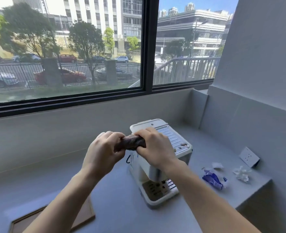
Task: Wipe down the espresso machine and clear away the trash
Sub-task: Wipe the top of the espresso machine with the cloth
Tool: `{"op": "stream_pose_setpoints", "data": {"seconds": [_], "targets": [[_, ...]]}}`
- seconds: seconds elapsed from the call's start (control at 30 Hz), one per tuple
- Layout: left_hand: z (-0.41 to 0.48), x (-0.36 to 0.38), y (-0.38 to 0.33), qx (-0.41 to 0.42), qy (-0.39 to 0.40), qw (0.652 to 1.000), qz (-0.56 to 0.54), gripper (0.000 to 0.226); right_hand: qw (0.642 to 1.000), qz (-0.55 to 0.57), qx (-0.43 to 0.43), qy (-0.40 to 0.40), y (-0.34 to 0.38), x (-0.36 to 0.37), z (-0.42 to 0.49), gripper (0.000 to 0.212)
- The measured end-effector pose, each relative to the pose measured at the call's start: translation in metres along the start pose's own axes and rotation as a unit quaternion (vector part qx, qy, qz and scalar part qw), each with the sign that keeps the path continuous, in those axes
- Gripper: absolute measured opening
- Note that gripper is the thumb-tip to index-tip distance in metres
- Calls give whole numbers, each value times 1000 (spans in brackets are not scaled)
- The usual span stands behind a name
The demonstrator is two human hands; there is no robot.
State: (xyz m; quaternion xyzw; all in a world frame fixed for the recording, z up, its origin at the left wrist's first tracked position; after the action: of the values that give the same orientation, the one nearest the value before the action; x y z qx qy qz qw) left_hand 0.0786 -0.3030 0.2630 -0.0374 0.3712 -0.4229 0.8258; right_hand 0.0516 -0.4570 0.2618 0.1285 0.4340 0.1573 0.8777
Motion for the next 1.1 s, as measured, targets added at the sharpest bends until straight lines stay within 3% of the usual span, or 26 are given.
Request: {"op": "stream_pose_setpoints", "data": {"seconds": [0.27,0.47,0.67,0.9,0.97,1.03,1.1], "targets": [[45,50,-92,13,-42,999,10,32,999,4,-34,-28,-90,-75,28,42],[54,96,-146,27,-33,999,8,33,999,19,4,-27,-157,-104,21,40],[47,132,-166,36,13,999,10,33,998,32,52,-3,-197,-100,0,39],[5,181,-172,63,84,989,103,30,981,98,150,75,-234,-42,-44,45],[-6,180,-171,81,67,988,110,32,952,210,207,78,-236,-34,-52,45],[-18,170,-170,88,23,993,75,36,929,293,209,85,-229,-29,-52,40],[-31,152,-151,58,-52,995,55,38,947,261,164,95,-218,-21,-52,38]]}}
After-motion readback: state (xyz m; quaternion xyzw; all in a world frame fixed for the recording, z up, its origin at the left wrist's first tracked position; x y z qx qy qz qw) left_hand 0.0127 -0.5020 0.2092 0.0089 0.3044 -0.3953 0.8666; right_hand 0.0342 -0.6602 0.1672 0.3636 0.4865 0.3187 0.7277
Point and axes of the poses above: each hand's wrist, its own z-axis towards the middle knuckle, its own x-axis out of the palm, y = z × x, the point moved 8 cm from there along z, towards the middle knuckle, and after that the axes turned 11 degrees about -y, right-handed, at the moved point
